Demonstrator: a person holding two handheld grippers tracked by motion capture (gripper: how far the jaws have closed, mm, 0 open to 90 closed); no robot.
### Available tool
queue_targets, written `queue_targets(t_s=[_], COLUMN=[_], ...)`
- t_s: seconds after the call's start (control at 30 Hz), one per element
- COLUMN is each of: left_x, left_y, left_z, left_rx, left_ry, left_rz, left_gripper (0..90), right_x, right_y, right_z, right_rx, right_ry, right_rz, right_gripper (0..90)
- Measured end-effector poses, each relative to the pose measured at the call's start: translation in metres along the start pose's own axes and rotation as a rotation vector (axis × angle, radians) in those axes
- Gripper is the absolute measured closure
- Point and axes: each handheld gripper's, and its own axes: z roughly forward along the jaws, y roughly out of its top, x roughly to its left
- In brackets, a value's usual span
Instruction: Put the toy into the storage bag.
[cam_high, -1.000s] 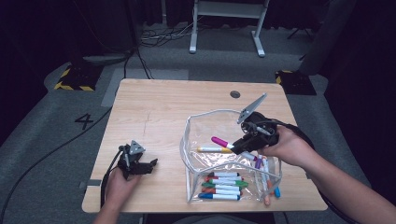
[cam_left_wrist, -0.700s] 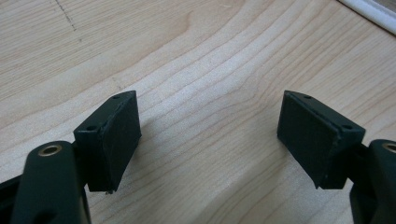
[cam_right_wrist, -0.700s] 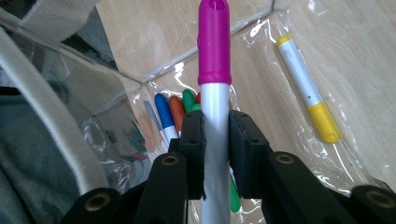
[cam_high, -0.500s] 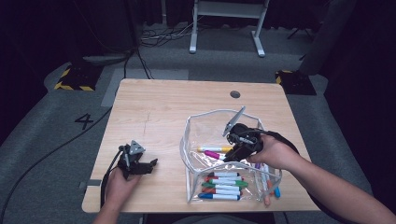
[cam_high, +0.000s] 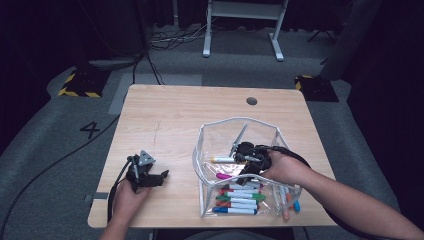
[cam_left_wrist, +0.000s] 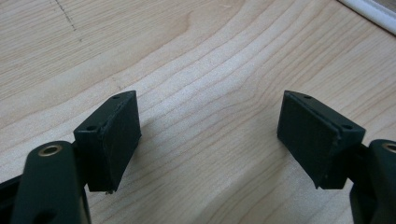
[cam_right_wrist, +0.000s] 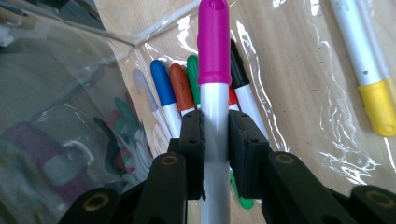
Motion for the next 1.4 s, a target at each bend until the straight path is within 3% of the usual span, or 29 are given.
queue_targets(t_s=[0.37, 0.63, 0.7, 0.8, 0.97, 1.1, 1.17, 1.4], left_x=[0.0, 0.0, 0.0, 0.0, 0.0, 0.0, 0.0, 0.0], left_y=[0.0, 0.0, 0.0, 0.0, 0.0, 0.0, 0.0, 0.0], left_z=[0.0, 0.0, 0.0, 0.0, 0.0, 0.0, 0.0, 0.0], left_rx=[-0.001, 0.0, 0.0, -0.001, -0.001, -0.001, 0.0, -0.001], left_ry=[0.0, 0.0, 0.0, 0.0, 0.0, 0.0, 0.0, 0.0], left_rz=[0.0, 0.0, 0.0, 0.0, 0.0, 0.0, 0.0, 0.0], left_gripper=[21.6, 21.6, 21.6, 21.6, 21.6, 21.7, 21.6, 21.6], right_x=[0.002, -0.002, -0.003, -0.003, -0.006, -0.006, -0.008, -0.015], right_y=[0.002, 0.003, 0.004, 0.005, 0.005, 0.005, 0.005, 0.002], right_z=[0.023, 0.034, 0.036, 0.04, 0.046, 0.046, 0.046, 0.019], right_rx=[0.098, 0.162, 0.202, 0.232, 0.257, 0.247, 0.219, 0.078], right_ry=[0.009, 0.021, 0.002, -0.002, 0.001, 0.005, -0.018, -0.058], right_rz=[-0.039, -0.033, -0.006, -0.012, -0.009, -0.011, -0.002, 0.032], right_gripper=[76.2, 76.1, 76.1, 76.1, 76.1, 73.2, 55.5, 53.8])
